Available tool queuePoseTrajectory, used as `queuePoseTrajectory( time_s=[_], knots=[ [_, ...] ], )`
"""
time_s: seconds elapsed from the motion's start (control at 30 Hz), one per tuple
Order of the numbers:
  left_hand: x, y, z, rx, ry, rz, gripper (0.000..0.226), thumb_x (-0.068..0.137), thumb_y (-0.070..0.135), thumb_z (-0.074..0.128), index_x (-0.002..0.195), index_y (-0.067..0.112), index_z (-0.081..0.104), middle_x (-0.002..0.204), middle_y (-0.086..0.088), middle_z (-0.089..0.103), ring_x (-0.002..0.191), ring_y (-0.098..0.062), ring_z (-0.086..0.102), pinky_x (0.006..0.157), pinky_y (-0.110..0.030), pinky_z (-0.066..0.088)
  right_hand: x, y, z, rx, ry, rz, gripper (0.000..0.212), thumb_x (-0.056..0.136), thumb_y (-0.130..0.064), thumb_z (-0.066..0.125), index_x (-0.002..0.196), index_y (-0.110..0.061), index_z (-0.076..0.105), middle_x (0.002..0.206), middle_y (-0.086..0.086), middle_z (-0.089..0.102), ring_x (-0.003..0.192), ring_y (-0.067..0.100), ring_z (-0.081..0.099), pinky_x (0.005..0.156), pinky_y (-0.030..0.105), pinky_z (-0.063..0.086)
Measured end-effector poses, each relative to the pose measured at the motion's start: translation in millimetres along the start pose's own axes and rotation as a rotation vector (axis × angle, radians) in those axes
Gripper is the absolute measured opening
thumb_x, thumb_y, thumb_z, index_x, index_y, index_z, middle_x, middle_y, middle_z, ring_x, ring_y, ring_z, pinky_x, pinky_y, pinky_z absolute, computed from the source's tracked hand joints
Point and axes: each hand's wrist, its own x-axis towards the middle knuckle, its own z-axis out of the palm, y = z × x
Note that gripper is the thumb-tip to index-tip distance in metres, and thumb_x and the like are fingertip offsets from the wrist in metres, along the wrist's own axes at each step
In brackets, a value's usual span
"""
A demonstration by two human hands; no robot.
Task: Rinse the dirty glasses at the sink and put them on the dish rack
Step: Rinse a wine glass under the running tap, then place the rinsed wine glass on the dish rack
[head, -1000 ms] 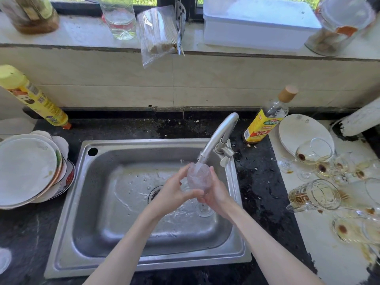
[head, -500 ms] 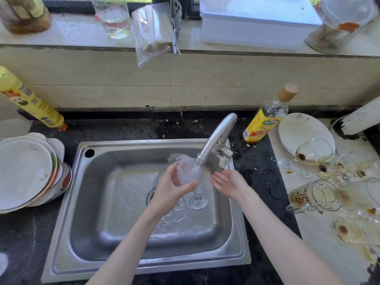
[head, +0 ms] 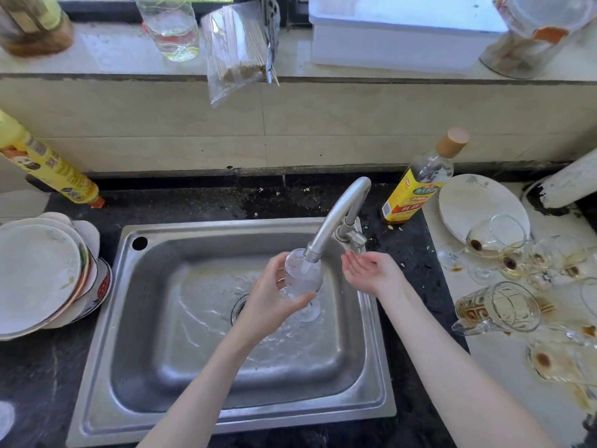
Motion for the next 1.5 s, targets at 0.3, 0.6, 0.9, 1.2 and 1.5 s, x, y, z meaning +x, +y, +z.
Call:
queuePoseTrajectory(
  time_s=[0.3, 0.6, 0.9, 1.2, 1.5],
  knots=[
    [7, 10, -1, 0.055, -0.017, 0.082, 0.063, 0.073, 0.003, 0.074, 0.123, 0.026, 0.043, 0.121, 0.008, 0.055, 0.110, -0.002, 0.054, 0.094, -0.014, 0.041, -6, -44, 3, 0.126, -0.080, 0.014, 0.041, 0.093, -0.007, 0.039, 0.130, 0.011, 0.041, 0.125, 0.025, 0.051, 0.093, 0.034, 0.056, 0.062, 0.034, 0.048],
    [3, 19, -3, -0.022, 0.148, 0.031, 0.058, 0.071, 0.004, 0.077, 0.115, 0.020, 0.044, 0.105, 0.015, 0.055, 0.092, 0.007, 0.058, 0.074, -0.006, 0.044, -37, -12, -4, -0.340, -0.120, -0.032, 0.030, 0.097, -0.021, 0.045, 0.113, 0.003, 0.054, 0.114, 0.015, 0.061, 0.105, 0.029, 0.060, 0.086, 0.034, 0.048],
    [-11, 3, 13, -0.303, 0.327, -0.203, 0.048, 0.068, 0.018, 0.081, 0.102, 0.018, 0.047, 0.090, -0.002, 0.054, 0.081, -0.015, 0.053, 0.078, -0.022, 0.045, -43, 87, -26, -0.392, -0.053, 0.164, 0.030, 0.091, -0.029, 0.059, 0.096, 0.001, 0.059, 0.096, 0.016, 0.063, 0.082, 0.027, 0.061, 0.066, 0.033, 0.050],
    [-25, -14, 4, -0.084, 0.021, -0.242, 0.057, 0.074, 0.024, 0.078, 0.116, 0.021, 0.040, 0.111, 0.004, 0.058, 0.098, -0.010, 0.056, 0.078, -0.016, 0.042, -52, 74, -15, -0.585, -0.075, -0.304, 0.014, 0.094, -0.026, 0.055, 0.086, -0.016, 0.062, 0.087, 0.000, 0.066, 0.079, 0.013, 0.057, 0.065, 0.025, 0.040],
    [-34, -24, 4, 0.916, -0.052, -0.006, 0.068, 0.083, 0.059, 0.052, 0.138, 0.024, 0.032, 0.139, 0.009, 0.041, 0.129, -0.013, 0.037, 0.106, -0.038, 0.021, -69, 74, -31, -1.063, -0.196, -0.747, 0.013, 0.092, -0.021, 0.058, 0.092, -0.014, 0.069, 0.080, -0.009, 0.066, 0.077, -0.001, 0.061, 0.069, 0.006, 0.044]
  ],
)
